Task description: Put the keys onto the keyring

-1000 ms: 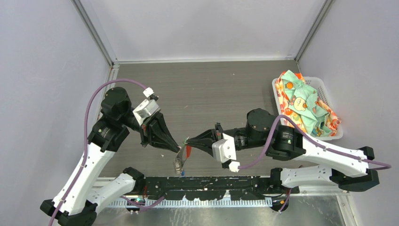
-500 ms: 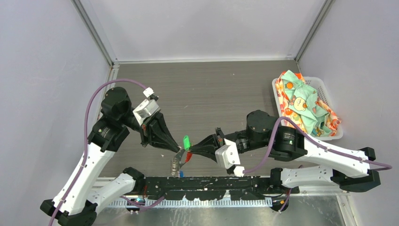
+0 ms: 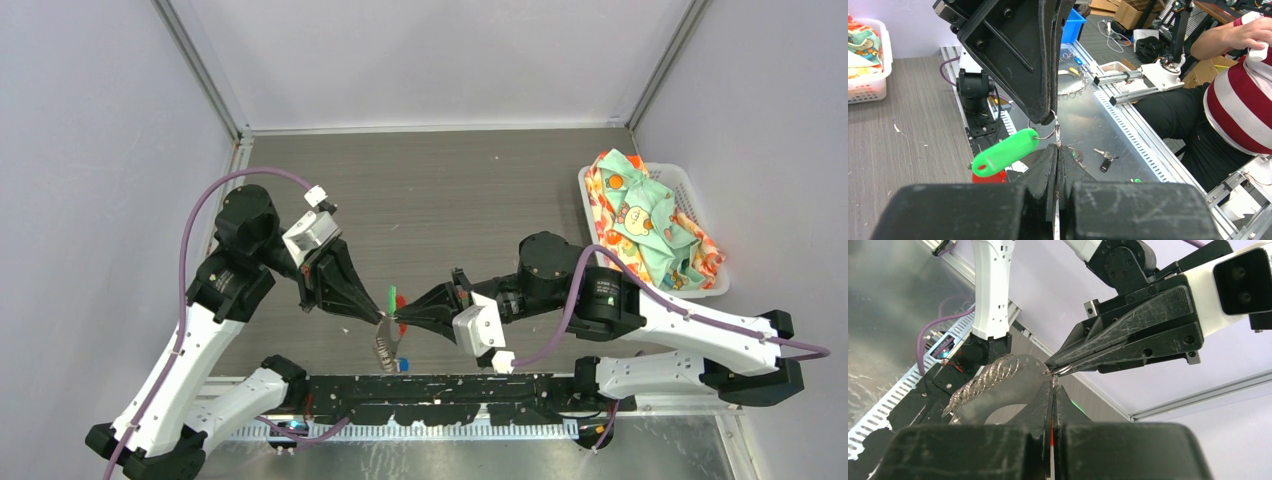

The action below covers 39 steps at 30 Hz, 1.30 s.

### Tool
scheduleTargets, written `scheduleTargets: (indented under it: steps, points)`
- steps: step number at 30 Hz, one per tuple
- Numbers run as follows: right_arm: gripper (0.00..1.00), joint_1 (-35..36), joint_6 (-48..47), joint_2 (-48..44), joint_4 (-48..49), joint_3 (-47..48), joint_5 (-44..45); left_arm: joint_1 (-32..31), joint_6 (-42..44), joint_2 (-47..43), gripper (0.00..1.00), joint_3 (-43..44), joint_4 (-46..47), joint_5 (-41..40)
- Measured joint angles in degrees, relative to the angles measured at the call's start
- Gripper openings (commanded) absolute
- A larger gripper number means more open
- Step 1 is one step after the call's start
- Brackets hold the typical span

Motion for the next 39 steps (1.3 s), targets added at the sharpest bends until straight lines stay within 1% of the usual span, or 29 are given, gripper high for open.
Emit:
scheduleTargets:
  steps: [39]
  points:
    - [0.01, 0.0, 1.1, 1.9, 1.0, 1.6, 0.3, 0.0, -0.1, 0.3, 0.0, 0.0, 0.0, 0.5]
